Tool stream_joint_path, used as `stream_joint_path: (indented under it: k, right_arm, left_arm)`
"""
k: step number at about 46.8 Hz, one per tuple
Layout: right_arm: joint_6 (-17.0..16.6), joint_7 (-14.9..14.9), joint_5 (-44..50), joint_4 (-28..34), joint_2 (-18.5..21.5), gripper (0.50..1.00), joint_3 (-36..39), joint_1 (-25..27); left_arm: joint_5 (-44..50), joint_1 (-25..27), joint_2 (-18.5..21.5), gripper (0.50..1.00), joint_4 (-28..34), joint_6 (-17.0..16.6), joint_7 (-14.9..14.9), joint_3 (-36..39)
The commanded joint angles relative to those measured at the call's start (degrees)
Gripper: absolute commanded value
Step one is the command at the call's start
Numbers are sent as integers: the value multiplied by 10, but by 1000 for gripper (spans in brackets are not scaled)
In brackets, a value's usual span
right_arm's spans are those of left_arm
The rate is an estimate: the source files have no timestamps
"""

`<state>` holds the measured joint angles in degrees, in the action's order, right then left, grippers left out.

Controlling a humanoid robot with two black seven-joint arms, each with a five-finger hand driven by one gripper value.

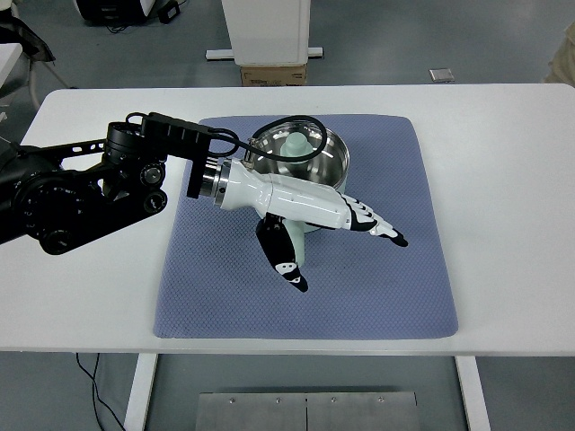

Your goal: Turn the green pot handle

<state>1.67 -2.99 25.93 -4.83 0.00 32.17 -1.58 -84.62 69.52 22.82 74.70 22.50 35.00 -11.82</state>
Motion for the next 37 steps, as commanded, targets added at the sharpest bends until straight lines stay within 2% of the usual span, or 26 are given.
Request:
stream_joint_path:
  k: [1,37]
  right_arm:
    - [0,0,0,0,0,1000,0,0]
    - [0,0,0,0,0,1000,0,0]
  left_arm:
    - [-15,2,-1,1000,-1,0,0,2]
    - [-134,18,-10,1000,-16,-1,0,48]
